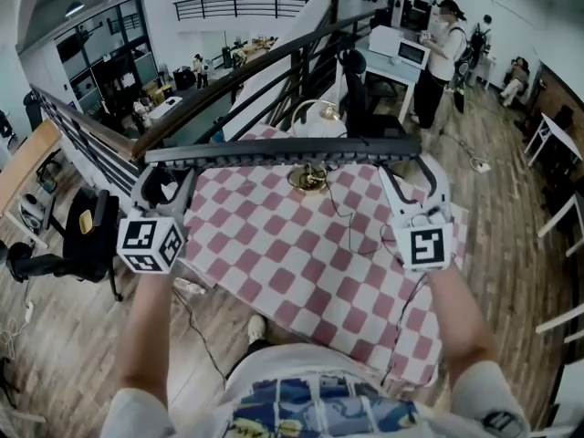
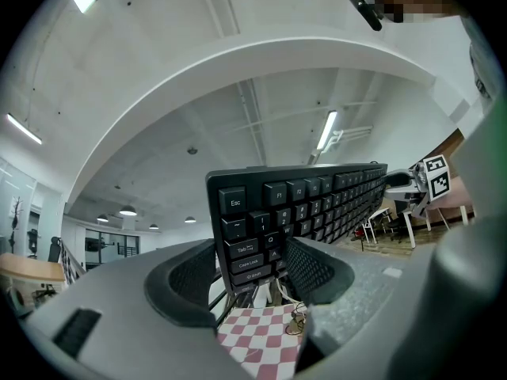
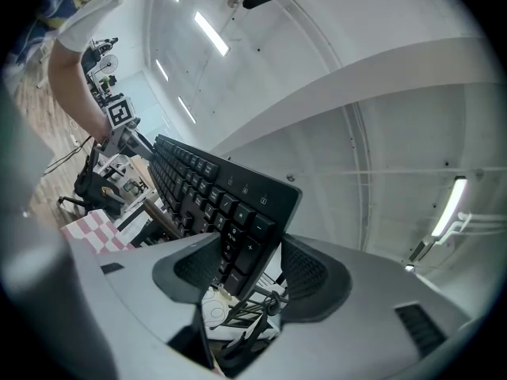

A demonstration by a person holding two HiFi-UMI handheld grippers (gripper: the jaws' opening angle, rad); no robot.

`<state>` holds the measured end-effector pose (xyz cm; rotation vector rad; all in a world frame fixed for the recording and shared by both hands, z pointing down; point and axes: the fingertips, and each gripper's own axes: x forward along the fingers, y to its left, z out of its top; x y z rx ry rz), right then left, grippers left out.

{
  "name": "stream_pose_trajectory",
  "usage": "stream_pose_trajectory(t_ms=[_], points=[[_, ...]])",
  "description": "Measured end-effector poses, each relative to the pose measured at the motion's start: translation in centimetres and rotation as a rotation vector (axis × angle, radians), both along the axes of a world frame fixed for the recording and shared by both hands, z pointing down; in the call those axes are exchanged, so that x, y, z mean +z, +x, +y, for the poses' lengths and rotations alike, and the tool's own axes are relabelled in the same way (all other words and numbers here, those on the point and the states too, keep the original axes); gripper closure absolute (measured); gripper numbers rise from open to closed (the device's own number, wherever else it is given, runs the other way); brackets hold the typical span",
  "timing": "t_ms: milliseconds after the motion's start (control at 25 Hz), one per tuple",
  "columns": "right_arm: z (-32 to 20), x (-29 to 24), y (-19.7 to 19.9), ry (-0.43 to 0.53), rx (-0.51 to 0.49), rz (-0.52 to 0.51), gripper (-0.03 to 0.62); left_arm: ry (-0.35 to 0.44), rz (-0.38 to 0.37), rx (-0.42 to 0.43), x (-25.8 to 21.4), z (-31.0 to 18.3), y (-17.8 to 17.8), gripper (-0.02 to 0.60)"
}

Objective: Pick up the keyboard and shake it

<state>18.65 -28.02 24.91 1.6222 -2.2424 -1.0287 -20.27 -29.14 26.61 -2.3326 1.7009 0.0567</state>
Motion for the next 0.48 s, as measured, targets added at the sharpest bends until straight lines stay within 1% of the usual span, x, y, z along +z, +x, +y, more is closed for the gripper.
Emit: stream_pose_trajectory(t_ms=[480], points=[[0.16,0.05,0.79,0.004,0.007,0.002,0.358,0.010,-0.003,0.000,-0.13,0.04,0.75,0.310]])
